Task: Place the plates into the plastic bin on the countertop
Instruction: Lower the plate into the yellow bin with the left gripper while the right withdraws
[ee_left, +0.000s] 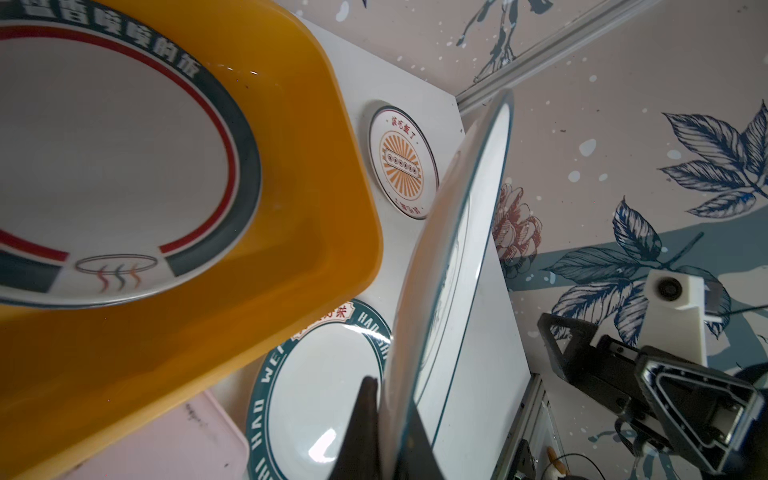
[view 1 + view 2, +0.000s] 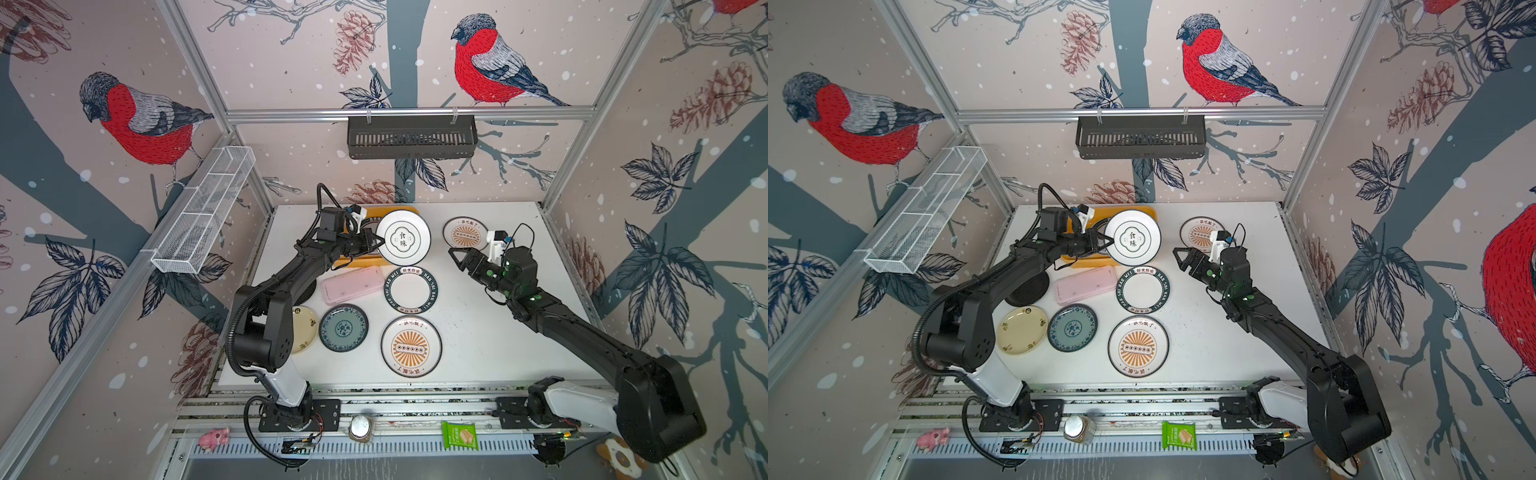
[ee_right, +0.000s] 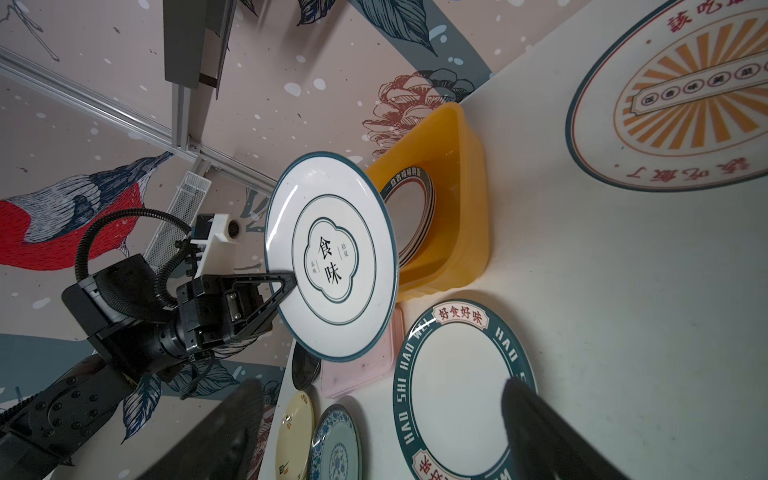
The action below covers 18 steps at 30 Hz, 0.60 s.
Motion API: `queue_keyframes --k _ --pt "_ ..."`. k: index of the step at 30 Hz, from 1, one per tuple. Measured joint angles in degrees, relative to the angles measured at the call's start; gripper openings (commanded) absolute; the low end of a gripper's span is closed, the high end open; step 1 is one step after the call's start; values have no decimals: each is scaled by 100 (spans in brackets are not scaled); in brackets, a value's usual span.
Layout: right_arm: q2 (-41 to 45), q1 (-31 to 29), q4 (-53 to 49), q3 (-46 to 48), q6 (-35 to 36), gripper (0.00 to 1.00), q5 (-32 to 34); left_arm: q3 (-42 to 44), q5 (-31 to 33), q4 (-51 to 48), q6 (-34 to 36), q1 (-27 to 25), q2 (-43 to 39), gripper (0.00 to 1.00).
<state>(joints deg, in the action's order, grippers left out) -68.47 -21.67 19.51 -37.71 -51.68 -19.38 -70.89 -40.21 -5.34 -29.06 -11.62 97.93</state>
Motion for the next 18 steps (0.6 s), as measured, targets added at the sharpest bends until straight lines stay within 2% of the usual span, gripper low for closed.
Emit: queue_keyframes --k 9,18 --pt "-68 136 -15 -96 155 97 83 -461 127 -133 -273 835 872 0" --pt "55 420 -7 92 212 98 79 -1561 111 -199 -656 1001 2105 0"
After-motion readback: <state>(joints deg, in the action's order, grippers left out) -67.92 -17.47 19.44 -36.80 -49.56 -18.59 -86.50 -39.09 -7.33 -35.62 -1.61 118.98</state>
